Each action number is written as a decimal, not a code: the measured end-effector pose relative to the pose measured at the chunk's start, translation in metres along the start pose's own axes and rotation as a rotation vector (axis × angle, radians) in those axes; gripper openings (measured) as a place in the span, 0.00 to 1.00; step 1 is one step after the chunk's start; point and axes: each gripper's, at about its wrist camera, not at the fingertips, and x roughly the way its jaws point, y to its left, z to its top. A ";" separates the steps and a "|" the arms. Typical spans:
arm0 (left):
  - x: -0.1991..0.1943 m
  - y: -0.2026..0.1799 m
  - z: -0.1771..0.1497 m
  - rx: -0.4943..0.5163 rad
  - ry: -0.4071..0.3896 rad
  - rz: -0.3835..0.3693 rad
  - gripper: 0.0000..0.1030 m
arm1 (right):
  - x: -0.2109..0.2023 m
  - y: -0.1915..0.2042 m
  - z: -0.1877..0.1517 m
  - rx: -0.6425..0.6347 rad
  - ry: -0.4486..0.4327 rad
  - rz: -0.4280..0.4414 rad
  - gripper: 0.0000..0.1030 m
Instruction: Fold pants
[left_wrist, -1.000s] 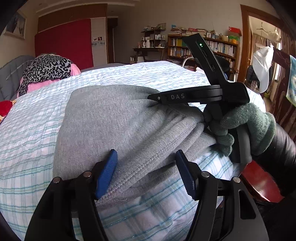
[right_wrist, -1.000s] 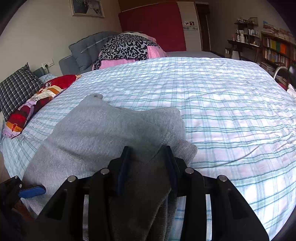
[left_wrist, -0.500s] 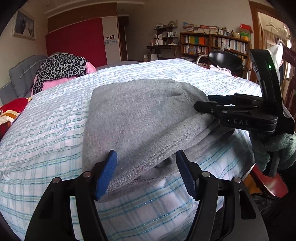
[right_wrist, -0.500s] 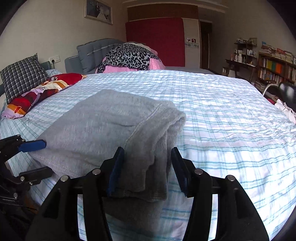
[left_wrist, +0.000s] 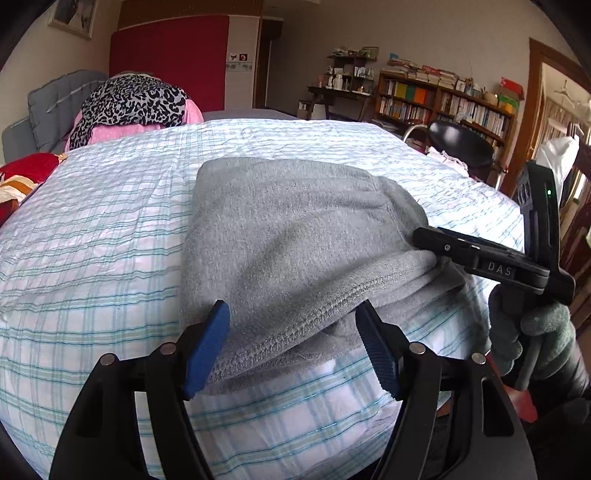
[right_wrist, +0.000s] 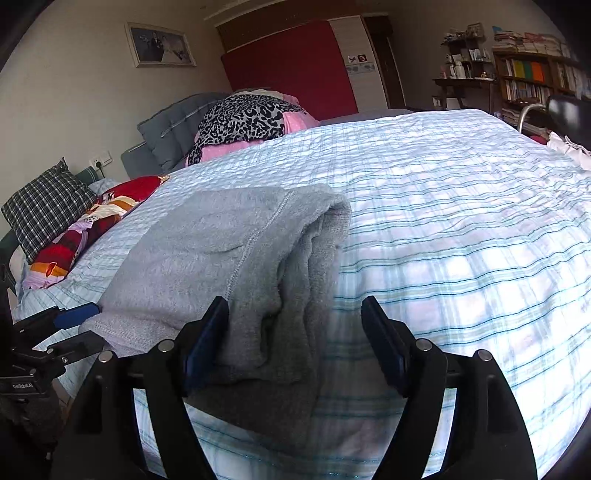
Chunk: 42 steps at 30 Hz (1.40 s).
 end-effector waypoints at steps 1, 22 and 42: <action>-0.004 0.003 0.004 -0.022 -0.011 -0.006 0.78 | -0.004 -0.002 0.002 0.012 -0.010 0.000 0.79; 0.028 0.033 0.060 -0.085 0.001 0.099 0.88 | 0.023 -0.025 0.028 0.136 0.087 0.047 0.92; 0.075 0.083 0.054 -0.354 0.213 -0.164 0.88 | 0.043 -0.026 0.032 0.135 0.152 0.071 0.97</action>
